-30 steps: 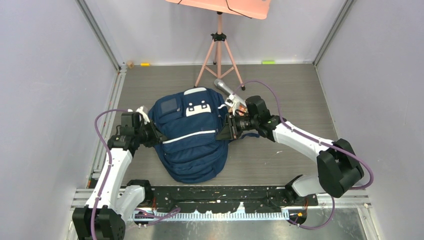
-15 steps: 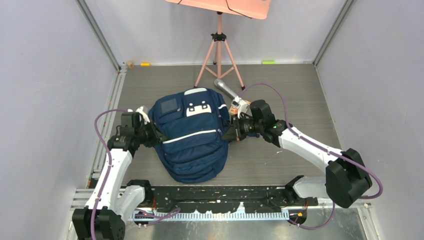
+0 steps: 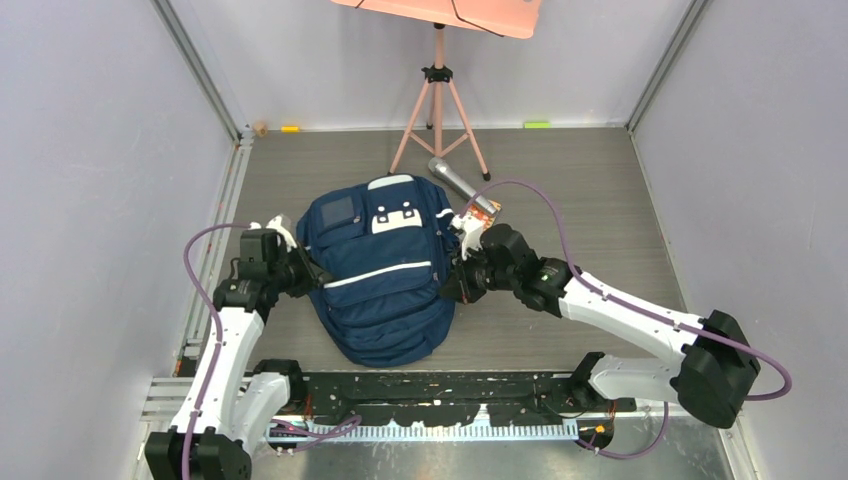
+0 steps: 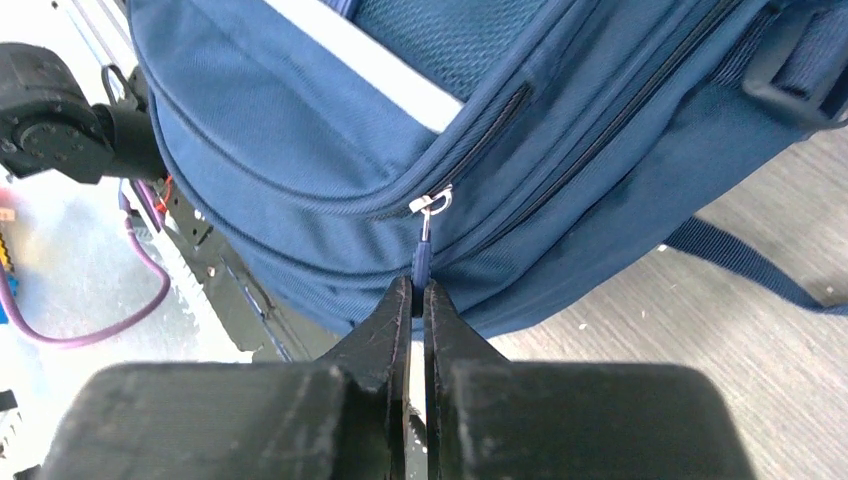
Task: Pack the student bag
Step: Unzip the student bag at the center of the board.
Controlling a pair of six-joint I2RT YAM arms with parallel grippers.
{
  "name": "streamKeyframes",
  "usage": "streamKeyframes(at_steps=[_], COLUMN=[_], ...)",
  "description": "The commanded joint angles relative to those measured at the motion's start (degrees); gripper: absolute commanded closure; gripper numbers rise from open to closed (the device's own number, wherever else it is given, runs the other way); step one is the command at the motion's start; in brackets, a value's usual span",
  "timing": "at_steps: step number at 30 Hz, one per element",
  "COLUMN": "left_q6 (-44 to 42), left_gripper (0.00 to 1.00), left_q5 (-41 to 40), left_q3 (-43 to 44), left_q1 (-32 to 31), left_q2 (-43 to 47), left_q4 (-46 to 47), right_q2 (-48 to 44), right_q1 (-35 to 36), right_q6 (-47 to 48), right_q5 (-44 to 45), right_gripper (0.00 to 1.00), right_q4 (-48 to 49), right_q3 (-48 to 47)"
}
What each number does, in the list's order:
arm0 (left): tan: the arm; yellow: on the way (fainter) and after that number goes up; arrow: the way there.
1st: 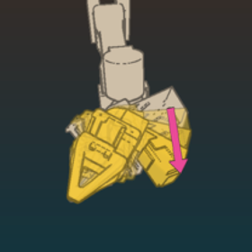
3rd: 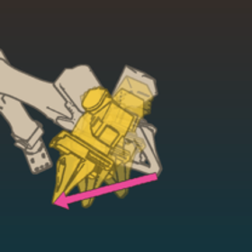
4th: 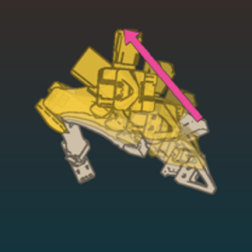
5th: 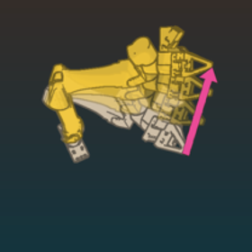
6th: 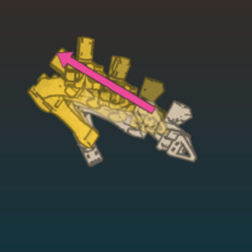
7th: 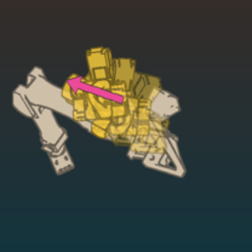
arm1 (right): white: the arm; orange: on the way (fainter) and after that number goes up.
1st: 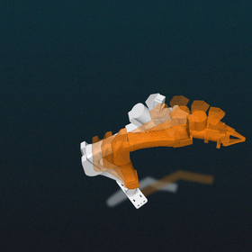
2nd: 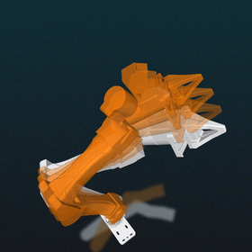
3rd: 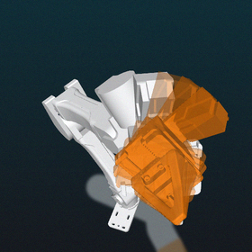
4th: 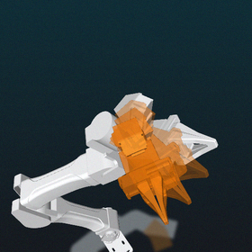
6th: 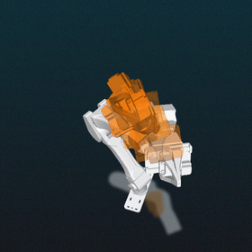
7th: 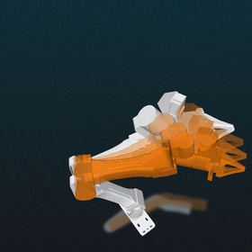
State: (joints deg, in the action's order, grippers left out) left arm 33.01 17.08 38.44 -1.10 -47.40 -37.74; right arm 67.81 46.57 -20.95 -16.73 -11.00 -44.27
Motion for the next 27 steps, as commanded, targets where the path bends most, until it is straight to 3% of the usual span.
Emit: streamKeyframes(at_steps=[1,13,27], left_q6=[1.39,2.63,4.42], left_gripper=[1.00,1.00,1.00], left_q5=[-3.16,-2.24,0.79], left_q3=[-0.42,-0.38,-0.42], left_q1=[0.24,0.27,0.23], left_q2=[2.22,4.34,6.22], left_q4=[4.01,3.24,2.96], right_q2=[-1.99,1.49,13.69], right_q1=[5.09,13.61,18.79], right_q6=[-0.58,-4.33,-5.76], right_q5=[3.68,7.78,10.80], right_gripper=[1.00,1.00,0.99], right_q4=[-3.82,1.32,0.72], right_q3=[-0.98,-4.36,-16.15])
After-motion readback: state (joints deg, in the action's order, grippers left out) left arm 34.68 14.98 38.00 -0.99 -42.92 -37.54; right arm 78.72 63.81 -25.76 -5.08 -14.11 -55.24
